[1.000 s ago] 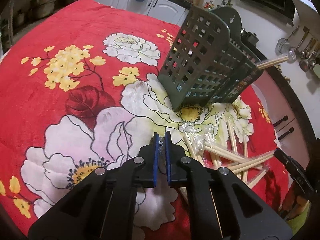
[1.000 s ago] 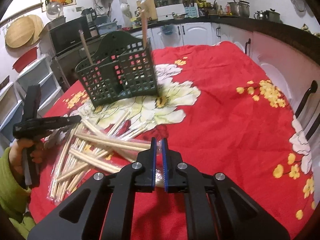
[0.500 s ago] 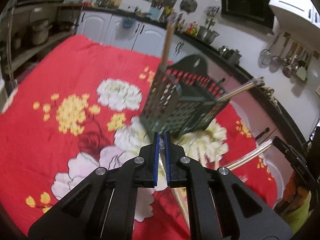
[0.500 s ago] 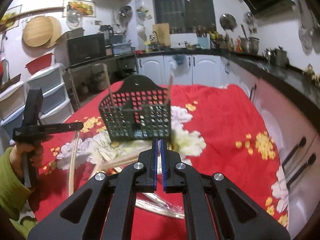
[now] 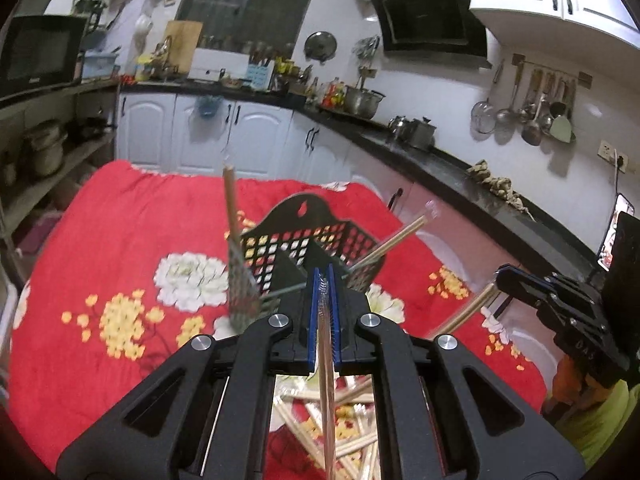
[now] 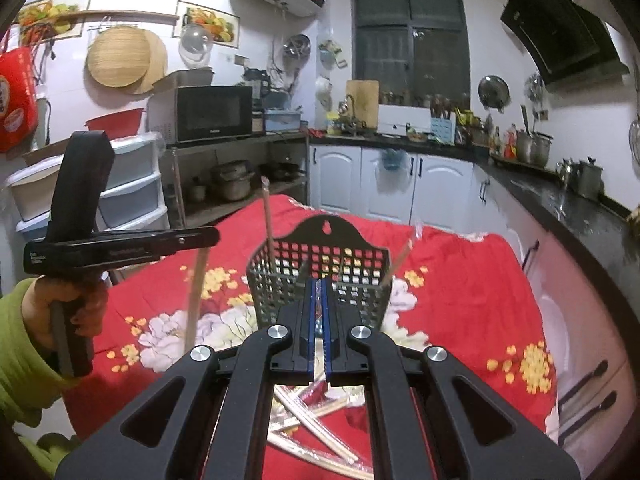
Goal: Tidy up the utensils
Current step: 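Lift both held chopsticks and carry them above the green caddy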
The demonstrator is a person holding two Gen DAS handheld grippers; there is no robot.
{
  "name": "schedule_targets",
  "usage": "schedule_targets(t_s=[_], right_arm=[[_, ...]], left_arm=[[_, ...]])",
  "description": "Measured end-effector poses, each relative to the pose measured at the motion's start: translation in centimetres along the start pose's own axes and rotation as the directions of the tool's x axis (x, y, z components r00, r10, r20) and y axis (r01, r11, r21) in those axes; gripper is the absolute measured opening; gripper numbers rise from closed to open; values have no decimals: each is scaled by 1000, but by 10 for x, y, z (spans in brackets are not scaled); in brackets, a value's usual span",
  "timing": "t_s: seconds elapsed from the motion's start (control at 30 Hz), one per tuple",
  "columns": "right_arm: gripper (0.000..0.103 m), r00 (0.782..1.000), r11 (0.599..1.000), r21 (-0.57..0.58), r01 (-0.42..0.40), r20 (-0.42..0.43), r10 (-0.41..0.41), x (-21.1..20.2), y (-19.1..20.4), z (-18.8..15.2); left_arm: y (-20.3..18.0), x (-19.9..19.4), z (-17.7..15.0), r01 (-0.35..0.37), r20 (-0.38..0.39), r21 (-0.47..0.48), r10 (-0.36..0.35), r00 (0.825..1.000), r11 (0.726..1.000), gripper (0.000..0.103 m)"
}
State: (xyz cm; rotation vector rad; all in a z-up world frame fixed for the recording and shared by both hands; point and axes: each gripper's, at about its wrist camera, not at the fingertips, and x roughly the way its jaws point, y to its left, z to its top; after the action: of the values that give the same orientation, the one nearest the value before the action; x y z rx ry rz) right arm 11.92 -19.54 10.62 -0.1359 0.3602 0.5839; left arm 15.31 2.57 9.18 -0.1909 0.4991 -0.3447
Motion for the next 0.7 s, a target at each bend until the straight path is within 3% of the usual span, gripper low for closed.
schedule_targets(t_s=[0.7], right_arm=[[3, 988, 999, -16, 52, 145, -49, -17, -12, 60]], left_arm=[[-25, -11, 75, -11, 203, 41, 3, 979, 999, 2]])
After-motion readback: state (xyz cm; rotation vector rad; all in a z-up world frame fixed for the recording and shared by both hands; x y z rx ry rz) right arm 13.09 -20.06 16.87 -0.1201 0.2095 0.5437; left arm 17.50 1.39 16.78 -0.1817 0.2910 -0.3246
